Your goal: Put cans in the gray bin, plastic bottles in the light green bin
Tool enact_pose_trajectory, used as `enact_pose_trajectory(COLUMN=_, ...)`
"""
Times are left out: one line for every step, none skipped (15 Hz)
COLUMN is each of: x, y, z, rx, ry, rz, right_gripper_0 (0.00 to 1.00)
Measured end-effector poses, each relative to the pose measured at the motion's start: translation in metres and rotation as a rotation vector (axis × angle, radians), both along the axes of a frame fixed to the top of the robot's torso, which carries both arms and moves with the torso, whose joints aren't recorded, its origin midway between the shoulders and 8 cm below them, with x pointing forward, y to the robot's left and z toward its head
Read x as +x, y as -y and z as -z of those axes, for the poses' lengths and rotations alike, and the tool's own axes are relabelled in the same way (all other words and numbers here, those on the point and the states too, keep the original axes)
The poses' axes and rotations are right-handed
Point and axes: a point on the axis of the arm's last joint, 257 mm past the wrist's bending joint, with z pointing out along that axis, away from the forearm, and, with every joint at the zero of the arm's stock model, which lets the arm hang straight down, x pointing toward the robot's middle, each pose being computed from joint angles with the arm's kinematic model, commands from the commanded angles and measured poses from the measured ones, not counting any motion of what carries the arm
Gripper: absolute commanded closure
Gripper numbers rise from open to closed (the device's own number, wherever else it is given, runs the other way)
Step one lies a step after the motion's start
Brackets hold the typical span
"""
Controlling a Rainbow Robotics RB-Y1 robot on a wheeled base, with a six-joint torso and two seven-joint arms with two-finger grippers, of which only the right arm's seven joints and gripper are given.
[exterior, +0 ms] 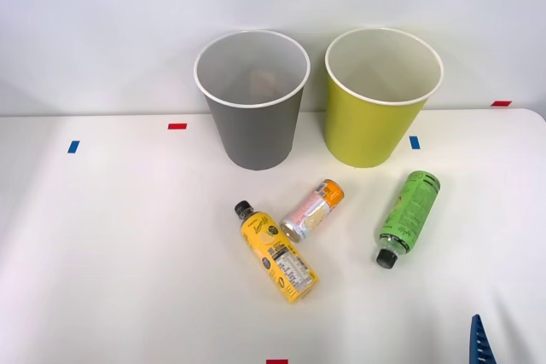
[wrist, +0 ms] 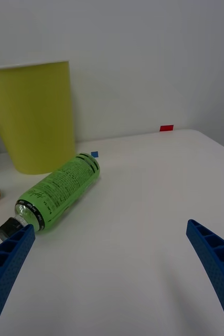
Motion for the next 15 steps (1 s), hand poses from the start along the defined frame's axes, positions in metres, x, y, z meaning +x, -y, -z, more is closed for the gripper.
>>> enact_pose_trajectory(x=0.0000, y=0.0000, z=0.0000, rx=0.000, ry=0.000, rz=0.000, right_gripper_0=0.00)
enact_pose_trajectory(x=0.0000, y=0.0000, z=0.0000, rx=0.000, ry=0.000, rz=0.000, right_gripper_0=0.00)
enact_pose_trajectory(x=0.0000, y=0.0000, z=0.0000, rx=0.000, ry=0.000, rz=0.000, right_gripper_0=0.00)
enact_pose_trajectory(x=0.0000, y=0.0000, z=0.0000, rx=0.000, ry=0.000, rz=0.000, right_gripper_0=0.00)
enact_pose_trajectory(x=0.0000, y=0.0000, z=0.0000, rx=0.000, ry=0.000, rz=0.000, right_gripper_0=0.00)
enact_pose_trajectory(x=0.0000, y=0.0000, z=0.0000, rx=0.000, ry=0.000, rz=0.000, right_gripper_0=0.00)
enact_pose_trajectory(x=0.0000, y=0.0000, z=0.0000, rx=0.000, ry=0.000, rz=0.000, right_gripper_0=0.00)
enact_pose_trajectory(x=0.0000, y=0.0000, z=0.0000, rx=0.000, ry=0.000, rz=0.000, right_gripper_0=0.00)
enact_pose_trajectory(x=0.0000, y=0.0000, z=0.0000, rx=0.000, ry=0.000, rz=0.000, right_gripper_0=0.00)
enact_pose_trajectory(x=0.0000, y=0.0000, z=0.0000, rx=0.000, ry=0.000, rz=0.000, right_gripper_0=0.00)
enact_pose_trajectory(x=0.0000, y=0.0000, z=0.0000, rx=0.000, ry=0.000, rz=0.000, right_gripper_0=0.00)
enact_pose_trajectory(x=0.0000, y=0.0000, z=0.0000, rx=0.000, ry=0.000, rz=0.000, right_gripper_0=0.00)
enact_pose_trajectory(x=0.0000, y=0.0000, z=0.0000, rx=0.000, ry=0.000, rz=0.000, right_gripper_0=0.00)
enact_pose_trajectory(x=0.0000, y=0.0000, z=0.0000, rx=0.000, ry=0.000, rz=0.000, right_gripper_0=0.00)
enact_pose_trajectory(x=0.0000, y=0.0000, z=0.0000, rx=0.000, ry=0.000, rz=0.000, right_gripper_0=0.00)
